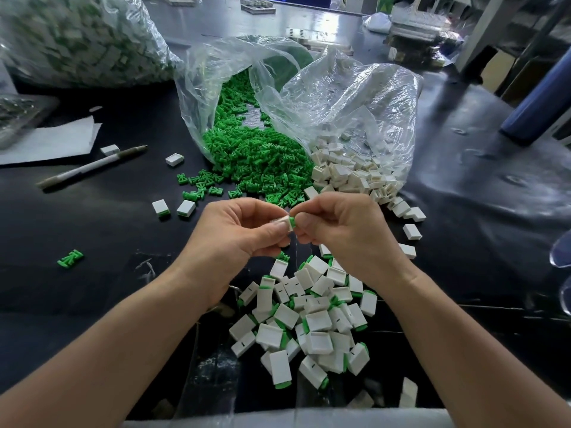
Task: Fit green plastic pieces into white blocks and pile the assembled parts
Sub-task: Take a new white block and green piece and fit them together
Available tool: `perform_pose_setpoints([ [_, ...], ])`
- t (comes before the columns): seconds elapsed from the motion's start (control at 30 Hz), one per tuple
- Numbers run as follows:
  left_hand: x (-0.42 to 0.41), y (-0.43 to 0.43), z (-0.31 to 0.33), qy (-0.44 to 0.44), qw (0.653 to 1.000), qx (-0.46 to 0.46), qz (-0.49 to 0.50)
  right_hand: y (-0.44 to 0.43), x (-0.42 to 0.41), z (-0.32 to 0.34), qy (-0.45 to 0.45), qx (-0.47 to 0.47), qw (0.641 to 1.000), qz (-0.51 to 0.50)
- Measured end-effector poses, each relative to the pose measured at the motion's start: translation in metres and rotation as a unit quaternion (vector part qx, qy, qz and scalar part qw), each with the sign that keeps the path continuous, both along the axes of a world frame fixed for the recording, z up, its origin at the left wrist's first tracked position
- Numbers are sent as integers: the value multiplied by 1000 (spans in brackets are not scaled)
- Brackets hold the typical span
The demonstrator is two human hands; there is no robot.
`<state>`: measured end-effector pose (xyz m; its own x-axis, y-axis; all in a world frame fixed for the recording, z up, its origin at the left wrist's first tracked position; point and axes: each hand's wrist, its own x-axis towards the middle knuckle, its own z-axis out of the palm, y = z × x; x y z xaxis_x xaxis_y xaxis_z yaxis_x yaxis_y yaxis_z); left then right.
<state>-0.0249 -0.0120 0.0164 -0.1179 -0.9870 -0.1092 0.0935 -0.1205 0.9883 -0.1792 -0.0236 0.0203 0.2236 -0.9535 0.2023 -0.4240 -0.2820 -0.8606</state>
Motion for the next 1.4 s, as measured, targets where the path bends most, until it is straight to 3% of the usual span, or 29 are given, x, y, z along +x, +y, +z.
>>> perform_pose_setpoints([
  [0.2,0,0,0,-19,1000,-13,-1,0,-1,1,-27,54,998,26],
  [0.37,-1,1,1,-26,1000,-14,-6,0,-2,0,39,65,997,30],
  [0.57,1,1,5,-15,1000,-23,-3,2,0,2,-64,84,994,15],
  [0.73,1,0,4,-17,1000,-18,-3,3,0,5,-84,68,993,38],
  [1.0,0,2,4,-21,1000,-14,-1,2,0,1,10,63,998,15],
  [1.4,2,2,7,-23,1000,-12,-17,3,-1,2,60,50,996,53],
])
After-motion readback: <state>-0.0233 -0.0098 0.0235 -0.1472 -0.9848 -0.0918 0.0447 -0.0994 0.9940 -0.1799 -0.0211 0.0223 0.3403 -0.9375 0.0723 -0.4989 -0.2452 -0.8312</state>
